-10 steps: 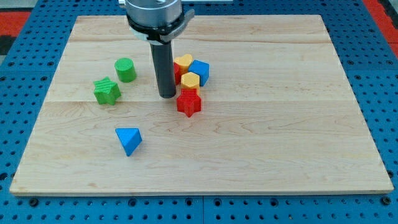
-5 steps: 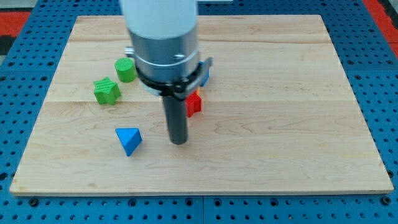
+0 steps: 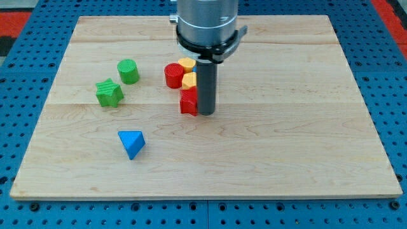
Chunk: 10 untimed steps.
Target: Slide the red star along with yellow hexagon slightly up
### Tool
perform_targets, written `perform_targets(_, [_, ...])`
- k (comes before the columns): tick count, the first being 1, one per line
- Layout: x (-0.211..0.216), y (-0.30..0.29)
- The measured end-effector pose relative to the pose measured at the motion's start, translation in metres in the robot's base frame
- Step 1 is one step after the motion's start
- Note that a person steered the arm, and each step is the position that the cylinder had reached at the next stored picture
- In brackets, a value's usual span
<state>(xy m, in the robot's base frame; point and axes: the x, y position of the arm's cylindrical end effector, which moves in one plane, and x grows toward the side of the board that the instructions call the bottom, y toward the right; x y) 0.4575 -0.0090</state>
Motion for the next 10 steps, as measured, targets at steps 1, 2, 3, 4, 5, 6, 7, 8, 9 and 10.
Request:
perform_targets(1, [0.004, -0.010])
perform_targets(2, [0.015, -0.017])
perform_targets(3, [0.026, -0.024])
perform_targets(4, [0.026, -0.026])
perform_targets(5, [0.018, -0.026])
perform_targets(6, [0.009, -0.028])
perform_targets(7, [0.009, -0.028])
perform_targets(8, [0.001, -0.025])
perform_targets(9, [-0.005, -0.028])
perform_targets(10, [-0.002, -0.028])
